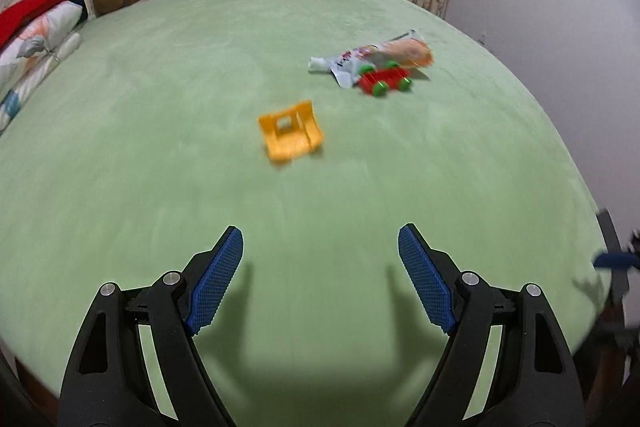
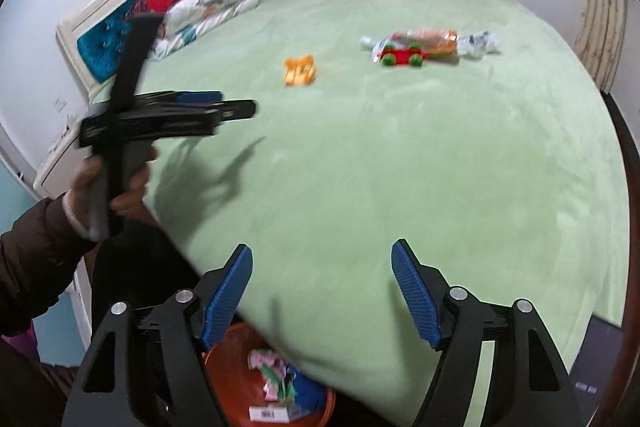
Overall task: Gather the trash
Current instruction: 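Grasp the yellow toy piece with the left tool, then grasp the red toy car with the right tool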
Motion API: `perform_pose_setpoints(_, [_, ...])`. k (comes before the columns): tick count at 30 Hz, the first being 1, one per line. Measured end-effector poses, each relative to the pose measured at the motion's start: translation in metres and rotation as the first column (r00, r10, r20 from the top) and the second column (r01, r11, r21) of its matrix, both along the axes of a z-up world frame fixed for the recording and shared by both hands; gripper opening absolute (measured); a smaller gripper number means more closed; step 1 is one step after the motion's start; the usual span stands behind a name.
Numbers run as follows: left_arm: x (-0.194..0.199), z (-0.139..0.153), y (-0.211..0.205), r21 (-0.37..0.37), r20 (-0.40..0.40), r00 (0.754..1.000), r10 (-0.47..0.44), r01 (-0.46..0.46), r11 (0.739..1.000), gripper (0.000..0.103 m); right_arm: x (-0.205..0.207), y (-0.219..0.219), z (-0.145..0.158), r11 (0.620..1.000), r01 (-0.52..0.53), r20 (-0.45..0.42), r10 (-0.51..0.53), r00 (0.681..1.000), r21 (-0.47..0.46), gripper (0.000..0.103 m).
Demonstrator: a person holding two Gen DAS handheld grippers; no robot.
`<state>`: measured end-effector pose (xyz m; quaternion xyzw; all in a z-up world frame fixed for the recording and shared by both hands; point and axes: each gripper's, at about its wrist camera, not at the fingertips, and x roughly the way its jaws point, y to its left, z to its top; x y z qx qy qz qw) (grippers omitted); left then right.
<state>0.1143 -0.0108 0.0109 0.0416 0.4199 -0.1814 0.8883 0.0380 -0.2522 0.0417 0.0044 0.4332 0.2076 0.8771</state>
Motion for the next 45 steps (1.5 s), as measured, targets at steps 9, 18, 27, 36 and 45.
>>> perform_pose_setpoints(9, [0.088,-0.017,-0.017,0.014,-0.053,0.995,0.089,-0.088,0.996,0.078,0.022,-0.017,-0.024,0.999,0.035,-0.034,-0.035,0.999,0.006,0.072])
perform_pose_setpoints(18, [0.104,-0.030,-0.012,-0.007,-0.030,0.990,0.139,-0.139,0.990,0.048,0.059,-0.025,-0.016,0.998,0.065,-0.024,-0.064,0.998,0.021,0.072])
perform_pose_setpoints(27, [0.050,-0.015,-0.001,0.048,0.088,0.978,0.186,-0.191,0.980,0.048,0.169,-0.003,-0.010,0.989,0.148,0.004,-0.148,0.989,-0.028,0.072])
perform_pose_setpoints(36, [0.053,-0.036,0.012,-0.019,0.061,0.976,0.210,-0.209,0.978,0.048,0.256,0.024,-0.035,0.970,0.231,-0.036,-0.234,0.972,-0.071,0.077])
perform_pose_setpoints(45, [0.049,-0.035,0.008,-0.031,0.083,0.983,0.166,-0.164,0.986,0.048,0.299,0.045,-0.044,0.956,0.261,-0.028,-0.267,0.963,-0.137,0.079])
